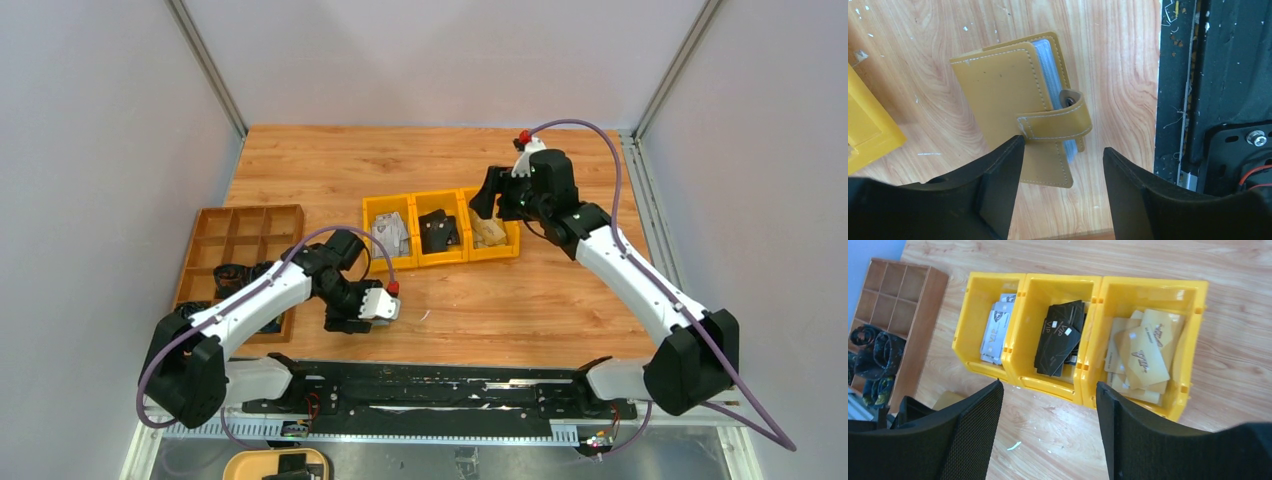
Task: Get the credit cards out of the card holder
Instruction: Place the card holder at the center of the board, then reset both arms
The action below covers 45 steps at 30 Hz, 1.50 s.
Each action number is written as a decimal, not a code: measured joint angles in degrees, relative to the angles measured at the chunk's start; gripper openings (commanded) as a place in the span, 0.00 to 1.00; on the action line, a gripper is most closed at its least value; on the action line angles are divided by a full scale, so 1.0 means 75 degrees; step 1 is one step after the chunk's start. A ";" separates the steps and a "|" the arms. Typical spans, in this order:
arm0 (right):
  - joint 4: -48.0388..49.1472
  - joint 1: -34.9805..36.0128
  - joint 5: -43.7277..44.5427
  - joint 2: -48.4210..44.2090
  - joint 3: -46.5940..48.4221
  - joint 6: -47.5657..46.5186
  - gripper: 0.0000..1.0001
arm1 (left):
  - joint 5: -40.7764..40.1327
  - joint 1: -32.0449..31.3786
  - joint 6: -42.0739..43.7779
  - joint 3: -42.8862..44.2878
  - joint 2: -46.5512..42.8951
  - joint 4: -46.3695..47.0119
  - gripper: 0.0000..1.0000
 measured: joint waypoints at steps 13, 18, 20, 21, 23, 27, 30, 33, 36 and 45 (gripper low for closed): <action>-0.0076 -0.0329 0.3118 -0.1950 -0.1507 -0.0289 0.81 | 0.1244 0.2626 -0.1923 0.0752 -0.0609 0.0769 1.00; 0.0548 -0.0350 0.5007 -0.2812 -0.2958 -0.0577 0.82 | 0.1903 0.3908 -0.2611 0.1332 -0.0714 0.1113 1.00; 0.0930 -0.0382 0.5697 -0.2885 -0.3348 -0.0810 0.85 | 0.2043 0.4223 -0.2868 0.1445 -0.0568 0.1282 1.00; 0.1224 -0.0414 0.6137 -0.2830 -0.3538 -0.0973 0.85 | 0.2072 0.4430 -0.3182 0.1402 -0.0452 0.1623 1.00; 0.1609 -0.0597 0.6714 -0.2544 -0.3704 -0.1154 0.86 | 0.2005 0.4660 -0.3858 0.1116 -0.0283 0.2428 1.00; 0.2343 -0.1443 0.7452 -0.1789 -0.3969 -0.1163 0.85 | 0.1440 0.4846 -0.5555 -0.0379 -0.0134 0.4975 1.00; 0.3398 -0.1813 0.7638 -0.1705 -0.4741 -0.1332 0.86 | 0.1081 0.4855 -0.6540 -0.1405 -0.0102 0.6636 1.00; 0.4683 -0.1993 0.7542 -0.1419 -0.5482 -0.1786 0.86 | 0.0589 0.4858 -0.7399 -0.2197 0.0146 0.8510 1.00; 0.5397 -0.2186 0.7458 -0.0769 -0.5648 -0.2095 0.86 | 0.0181 0.4858 -0.7927 -0.2541 0.0463 0.9728 1.00; 0.7239 -0.2334 0.6612 0.0029 -0.6438 -0.2600 0.83 | -0.0781 0.4858 -0.8772 -0.3255 0.0962 1.2642 1.00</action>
